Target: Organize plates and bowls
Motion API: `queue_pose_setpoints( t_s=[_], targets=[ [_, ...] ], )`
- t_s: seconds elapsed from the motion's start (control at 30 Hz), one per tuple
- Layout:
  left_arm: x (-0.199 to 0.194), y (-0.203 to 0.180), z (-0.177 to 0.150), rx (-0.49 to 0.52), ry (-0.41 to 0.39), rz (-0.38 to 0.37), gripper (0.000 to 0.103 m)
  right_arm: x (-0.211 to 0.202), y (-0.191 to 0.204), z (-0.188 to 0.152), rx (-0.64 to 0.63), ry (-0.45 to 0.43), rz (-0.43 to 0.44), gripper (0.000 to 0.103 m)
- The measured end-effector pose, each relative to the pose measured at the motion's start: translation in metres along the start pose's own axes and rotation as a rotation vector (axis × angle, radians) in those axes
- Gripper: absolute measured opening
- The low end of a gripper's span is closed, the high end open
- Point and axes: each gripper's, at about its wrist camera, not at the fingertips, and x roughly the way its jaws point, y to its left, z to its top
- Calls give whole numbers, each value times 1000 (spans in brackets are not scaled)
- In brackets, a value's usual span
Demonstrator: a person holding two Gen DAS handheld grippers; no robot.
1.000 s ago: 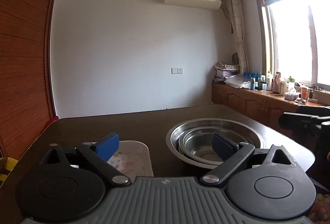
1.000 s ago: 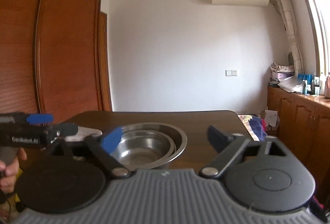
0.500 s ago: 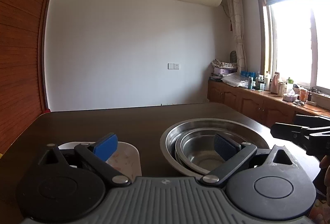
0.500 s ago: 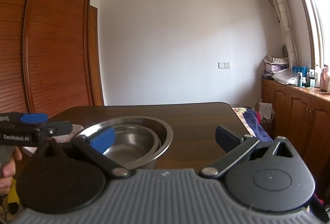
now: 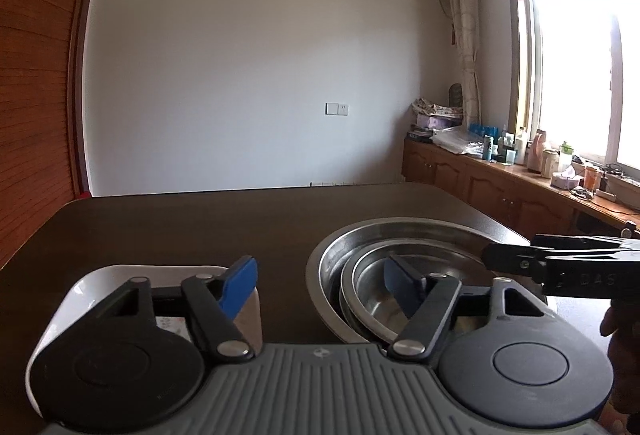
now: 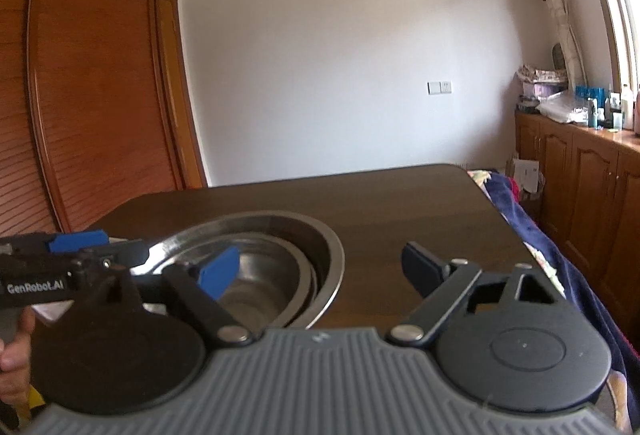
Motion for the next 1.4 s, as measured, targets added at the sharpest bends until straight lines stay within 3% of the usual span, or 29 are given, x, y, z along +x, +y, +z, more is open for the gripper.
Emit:
queue_pose_setpoints(
  t_s=[0.43,0.63,0.87,1.4],
  targets=[
    [15,-6,-5,13,58,-20,72,8,-2,-5,69,80,33,75],
    [19,-7,-8,-8,95,-57,62,9,0,-6,94,108,64,53],
    [17,-9,-9,-40,105,-70,62,6,5,-6,95,117,89,32],
    [9,1,-11,-72,92,-84,62,7,2,-3,91,107,55,29]
  ],
)
